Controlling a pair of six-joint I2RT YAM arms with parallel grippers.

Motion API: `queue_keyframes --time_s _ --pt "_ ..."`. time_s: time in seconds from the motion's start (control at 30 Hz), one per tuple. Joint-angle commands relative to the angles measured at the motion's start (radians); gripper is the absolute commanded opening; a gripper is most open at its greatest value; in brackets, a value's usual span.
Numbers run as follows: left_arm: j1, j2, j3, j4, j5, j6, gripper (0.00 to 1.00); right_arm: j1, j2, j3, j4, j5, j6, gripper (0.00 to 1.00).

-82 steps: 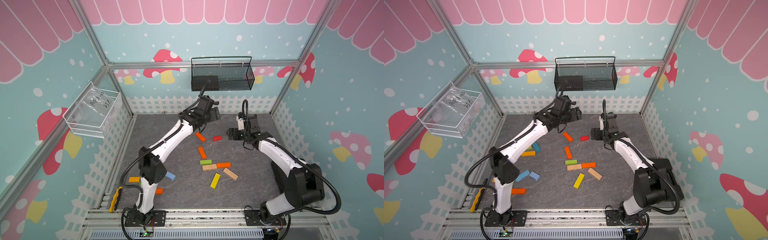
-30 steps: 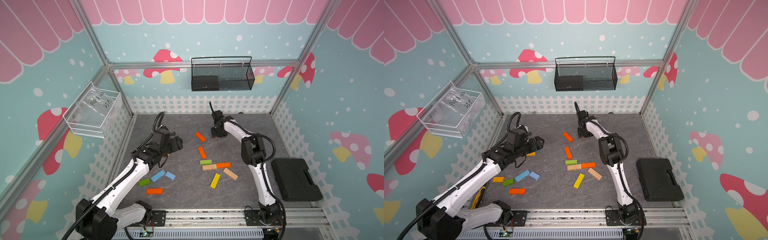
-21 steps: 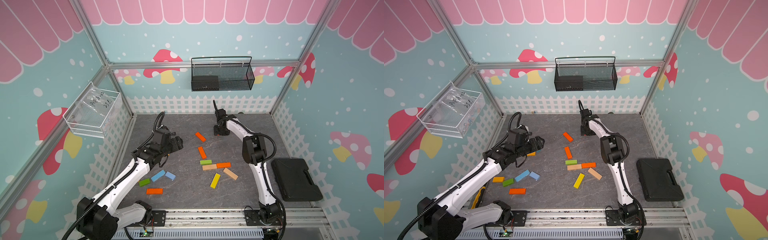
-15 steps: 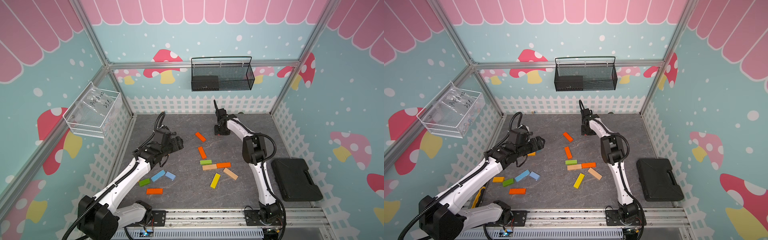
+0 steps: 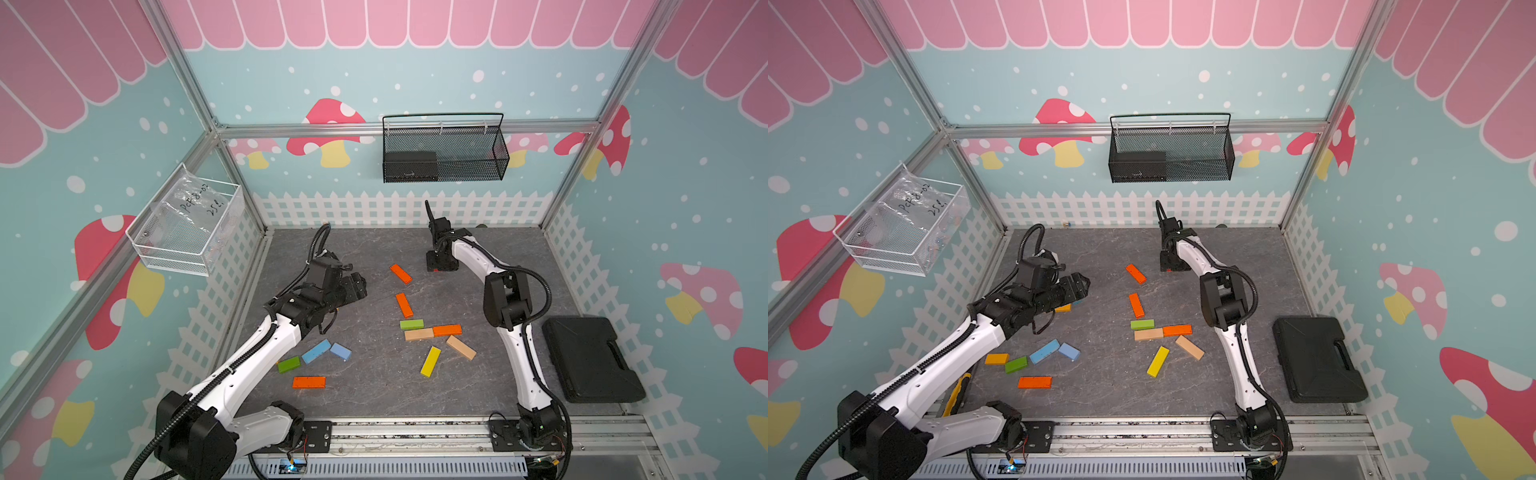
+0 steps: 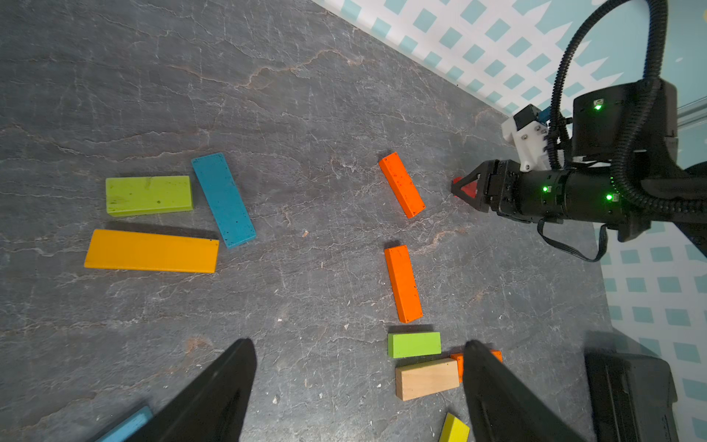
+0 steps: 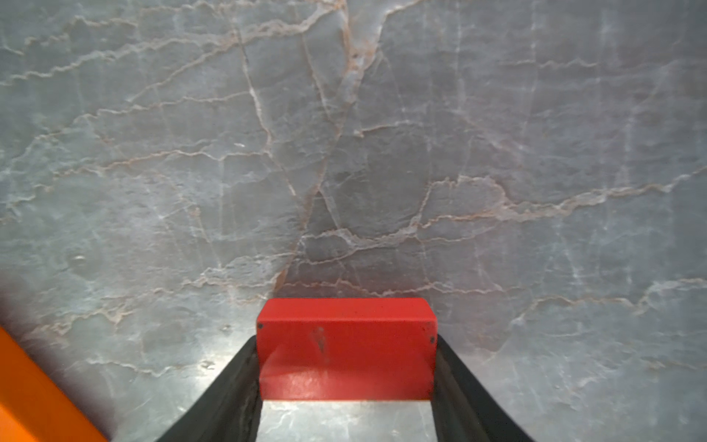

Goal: Assemble a giraffe with building blocks
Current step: Adjust the building block at the center of the board.

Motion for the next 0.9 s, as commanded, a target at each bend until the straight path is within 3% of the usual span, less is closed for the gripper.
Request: queue_keyframes --time_s 0.0,0.23,0.3,0.57,0.87 --pt "0.005 -0.011 0.006 -0.003 -0.012 0.002 0.87 0.01 0.038 0.018 -0.045 -0.011 0.017 0.72" --pt "0.004 -0.012 0.01 -0.006 -0.009 0.005 0.87 0.011 0.005 0.052 -0.052 0.015 0.015 0.93" --pt "0.004 -0.014 0.013 -0.006 -0.007 0.006 0.87 0.013 -0.015 0.075 -0.067 0.021 0.001 0.95" --pt "0.004 -0.027 0.01 -0.01 0.014 0.011 0.87 0.088 -0.137 0.116 -0.078 0.064 -0.085 0.89" --pt "0.005 -0.043 0.001 -0.011 0.039 0.008 0.87 0.185 0.015 0.245 -0.068 -0.016 -0.259 0.85"
